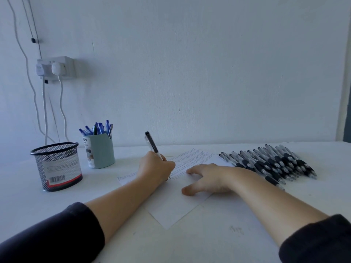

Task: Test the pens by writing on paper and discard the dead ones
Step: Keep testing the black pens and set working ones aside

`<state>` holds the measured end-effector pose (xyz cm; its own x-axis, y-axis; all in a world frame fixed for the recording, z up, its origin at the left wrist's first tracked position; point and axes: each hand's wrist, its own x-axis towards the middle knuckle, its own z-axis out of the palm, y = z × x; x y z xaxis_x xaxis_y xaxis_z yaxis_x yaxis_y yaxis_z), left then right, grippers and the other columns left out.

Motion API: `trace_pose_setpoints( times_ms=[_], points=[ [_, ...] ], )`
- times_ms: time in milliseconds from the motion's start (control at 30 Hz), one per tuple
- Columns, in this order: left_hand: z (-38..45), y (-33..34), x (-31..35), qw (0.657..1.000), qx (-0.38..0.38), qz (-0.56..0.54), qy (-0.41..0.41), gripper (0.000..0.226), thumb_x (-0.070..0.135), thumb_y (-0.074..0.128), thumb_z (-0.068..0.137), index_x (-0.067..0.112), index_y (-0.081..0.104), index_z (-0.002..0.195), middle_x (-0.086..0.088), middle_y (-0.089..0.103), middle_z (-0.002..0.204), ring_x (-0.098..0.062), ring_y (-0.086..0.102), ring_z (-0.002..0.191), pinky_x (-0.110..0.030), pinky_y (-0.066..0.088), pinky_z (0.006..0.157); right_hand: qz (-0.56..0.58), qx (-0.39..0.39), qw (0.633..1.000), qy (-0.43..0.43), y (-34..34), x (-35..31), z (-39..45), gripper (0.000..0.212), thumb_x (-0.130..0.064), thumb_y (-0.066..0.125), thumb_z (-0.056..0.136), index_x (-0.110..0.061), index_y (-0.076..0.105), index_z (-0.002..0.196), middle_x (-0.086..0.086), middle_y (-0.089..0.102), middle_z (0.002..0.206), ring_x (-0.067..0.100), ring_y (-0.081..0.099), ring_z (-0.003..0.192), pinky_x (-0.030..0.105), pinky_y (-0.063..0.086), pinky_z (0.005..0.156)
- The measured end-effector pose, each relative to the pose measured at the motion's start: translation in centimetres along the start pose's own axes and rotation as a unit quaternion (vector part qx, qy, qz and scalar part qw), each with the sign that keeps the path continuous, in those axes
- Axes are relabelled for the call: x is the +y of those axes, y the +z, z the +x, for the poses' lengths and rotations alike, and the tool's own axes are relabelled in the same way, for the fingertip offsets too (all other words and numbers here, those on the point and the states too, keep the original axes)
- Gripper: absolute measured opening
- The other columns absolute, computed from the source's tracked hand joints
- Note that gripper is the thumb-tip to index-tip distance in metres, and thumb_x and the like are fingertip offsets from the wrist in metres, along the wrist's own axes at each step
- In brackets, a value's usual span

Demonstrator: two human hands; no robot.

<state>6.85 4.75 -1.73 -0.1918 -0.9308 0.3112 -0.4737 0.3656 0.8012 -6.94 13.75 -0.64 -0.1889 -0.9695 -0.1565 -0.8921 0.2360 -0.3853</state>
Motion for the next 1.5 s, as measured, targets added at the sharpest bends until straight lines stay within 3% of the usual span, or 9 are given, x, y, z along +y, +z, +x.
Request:
trace_pose_setpoints(
  times_ms=[767, 967, 1133, 1300, 1500],
  points=[
    [-0.16, 0.15, 0.05, 1.0, -0.002, 0.004, 0.01, 0.018, 0.008, 0.055, 0.068, 0.01, 0.051, 0.051, -0.001, 0.054, 0.038, -0.015, 0.047, 0.041, -0.02, 0.039, 0.05, -0.006, -0.004, 1.0, -0.003, -0.09, -0.13, -0.34, 0.083, -0.068, 0.061, 0.073, -0.047, 0.025, 0.145, 0.0, 0.02, 0.155, 0.022, 0.029, 0.139, 0.04, 0.028, 0.11],
    [-0.32, 0.04, 0.15, 1.0, -0.005, 0.008, 0.009, 0.019, 0.008, 0.054, 0.07, 0.01, 0.051, 0.051, 0.001, 0.05, 0.036, -0.009, 0.042, 0.034, -0.017, 0.034, 0.044, -0.005, -0.004, 1.0, -0.002, -0.06, -0.09, -0.44, 0.084, -0.069, 0.061, 0.073, -0.047, 0.025, 0.145, 0.0, 0.02, 0.154, 0.022, 0.03, 0.139, 0.039, 0.029, 0.109],
    [-0.43, 0.16, 0.14, 1.0, -0.013, 0.006, 0.018, 0.019, 0.009, 0.056, 0.069, 0.011, 0.053, 0.051, 0.0, 0.054, 0.039, -0.014, 0.047, 0.044, -0.022, 0.041, 0.052, -0.005, -0.004, 1.0, -0.002, -0.08, -0.11, -0.37, 0.084, -0.069, 0.061, 0.072, -0.047, 0.024, 0.145, 0.0, 0.02, 0.155, 0.022, 0.03, 0.139, 0.04, 0.029, 0.11],
    [-0.45, 0.09, 0.18, 1.0, -0.013, 0.008, 0.017, 0.019, 0.007, 0.054, 0.069, 0.011, 0.049, 0.052, 0.004, 0.047, 0.032, -0.008, 0.042, 0.032, -0.015, 0.033, 0.041, -0.002, -0.006, 1.0, 0.0, -0.05, -0.09, -0.25, 0.086, -0.069, 0.062, 0.071, -0.047, 0.025, 0.145, 0.0, 0.021, 0.154, 0.022, 0.03, 0.139, 0.041, 0.029, 0.111],
    [-0.5, 0.18, 0.14, 1.0, -0.013, 0.0, 0.021, 0.019, 0.008, 0.055, 0.07, 0.01, 0.05, 0.052, 0.0, 0.05, 0.036, -0.009, 0.04, 0.032, -0.017, 0.035, 0.046, 0.0, -0.004, 1.0, 0.0, -0.03, -0.12, -0.14, 0.086, -0.069, 0.062, 0.071, -0.048, 0.025, 0.144, 0.0, 0.021, 0.154, 0.022, 0.03, 0.138, 0.041, 0.029, 0.11]
  ],
)
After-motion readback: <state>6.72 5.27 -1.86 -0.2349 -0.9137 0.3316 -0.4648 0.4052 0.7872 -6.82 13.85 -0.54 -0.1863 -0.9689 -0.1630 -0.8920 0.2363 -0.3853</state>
